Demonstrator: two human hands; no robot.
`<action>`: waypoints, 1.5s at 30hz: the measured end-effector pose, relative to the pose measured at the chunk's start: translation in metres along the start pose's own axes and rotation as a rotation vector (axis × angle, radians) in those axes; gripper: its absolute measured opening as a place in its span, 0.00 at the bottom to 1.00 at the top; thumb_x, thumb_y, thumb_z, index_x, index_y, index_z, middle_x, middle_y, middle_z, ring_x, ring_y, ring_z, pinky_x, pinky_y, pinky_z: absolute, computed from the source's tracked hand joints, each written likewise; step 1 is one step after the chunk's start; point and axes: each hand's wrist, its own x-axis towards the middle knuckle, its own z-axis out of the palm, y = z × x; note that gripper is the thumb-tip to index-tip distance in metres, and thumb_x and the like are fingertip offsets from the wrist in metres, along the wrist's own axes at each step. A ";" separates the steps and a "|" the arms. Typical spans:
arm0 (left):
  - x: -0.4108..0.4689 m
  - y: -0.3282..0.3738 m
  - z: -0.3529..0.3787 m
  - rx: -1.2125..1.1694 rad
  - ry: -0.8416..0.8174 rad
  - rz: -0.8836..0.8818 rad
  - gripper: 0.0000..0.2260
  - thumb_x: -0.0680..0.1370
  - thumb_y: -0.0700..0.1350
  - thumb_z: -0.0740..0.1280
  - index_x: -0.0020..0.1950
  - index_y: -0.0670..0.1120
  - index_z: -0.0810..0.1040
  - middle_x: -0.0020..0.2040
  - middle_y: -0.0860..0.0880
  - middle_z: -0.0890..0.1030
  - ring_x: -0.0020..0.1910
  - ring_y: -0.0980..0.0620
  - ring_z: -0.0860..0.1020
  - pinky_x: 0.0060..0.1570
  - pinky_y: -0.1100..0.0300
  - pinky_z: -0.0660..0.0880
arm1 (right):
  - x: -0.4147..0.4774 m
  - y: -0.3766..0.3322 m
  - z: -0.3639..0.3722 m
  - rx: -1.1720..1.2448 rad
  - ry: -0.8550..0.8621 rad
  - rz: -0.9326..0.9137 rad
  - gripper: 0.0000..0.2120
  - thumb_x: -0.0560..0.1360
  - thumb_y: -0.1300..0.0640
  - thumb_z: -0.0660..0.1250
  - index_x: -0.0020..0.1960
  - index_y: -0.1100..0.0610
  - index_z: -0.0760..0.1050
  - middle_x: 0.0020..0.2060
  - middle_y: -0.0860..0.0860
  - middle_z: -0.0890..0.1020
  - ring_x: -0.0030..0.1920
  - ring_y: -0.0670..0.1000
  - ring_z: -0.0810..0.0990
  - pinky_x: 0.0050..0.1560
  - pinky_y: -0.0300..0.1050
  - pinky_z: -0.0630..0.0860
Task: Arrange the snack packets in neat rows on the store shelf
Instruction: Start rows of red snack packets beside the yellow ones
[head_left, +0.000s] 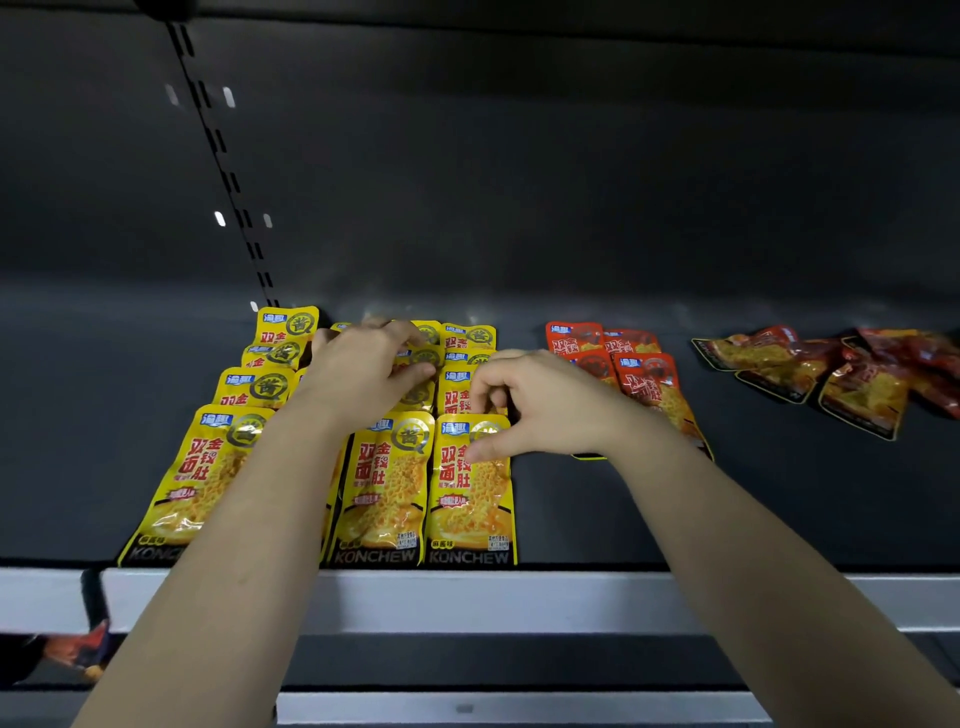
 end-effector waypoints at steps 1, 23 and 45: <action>0.000 0.000 -0.001 -0.002 0.001 0.001 0.16 0.78 0.56 0.64 0.63 0.53 0.75 0.60 0.51 0.76 0.61 0.50 0.74 0.61 0.47 0.60 | 0.000 0.000 0.000 -0.003 0.008 -0.004 0.21 0.61 0.38 0.78 0.44 0.46 0.72 0.40 0.42 0.74 0.39 0.43 0.73 0.39 0.46 0.72; 0.016 0.104 -0.013 0.023 0.028 0.308 0.16 0.78 0.58 0.60 0.64 0.55 0.72 0.59 0.54 0.76 0.61 0.50 0.74 0.60 0.52 0.64 | -0.052 0.088 -0.084 -0.046 0.362 0.374 0.06 0.71 0.59 0.71 0.38 0.50 0.80 0.31 0.44 0.79 0.32 0.42 0.77 0.41 0.42 0.77; 0.073 0.266 0.056 0.042 -0.015 0.311 0.15 0.79 0.56 0.62 0.64 0.55 0.72 0.60 0.54 0.75 0.60 0.49 0.75 0.59 0.51 0.64 | -0.113 0.205 -0.120 -0.290 0.281 0.804 0.27 0.72 0.41 0.69 0.66 0.52 0.69 0.59 0.57 0.79 0.64 0.63 0.73 0.62 0.54 0.71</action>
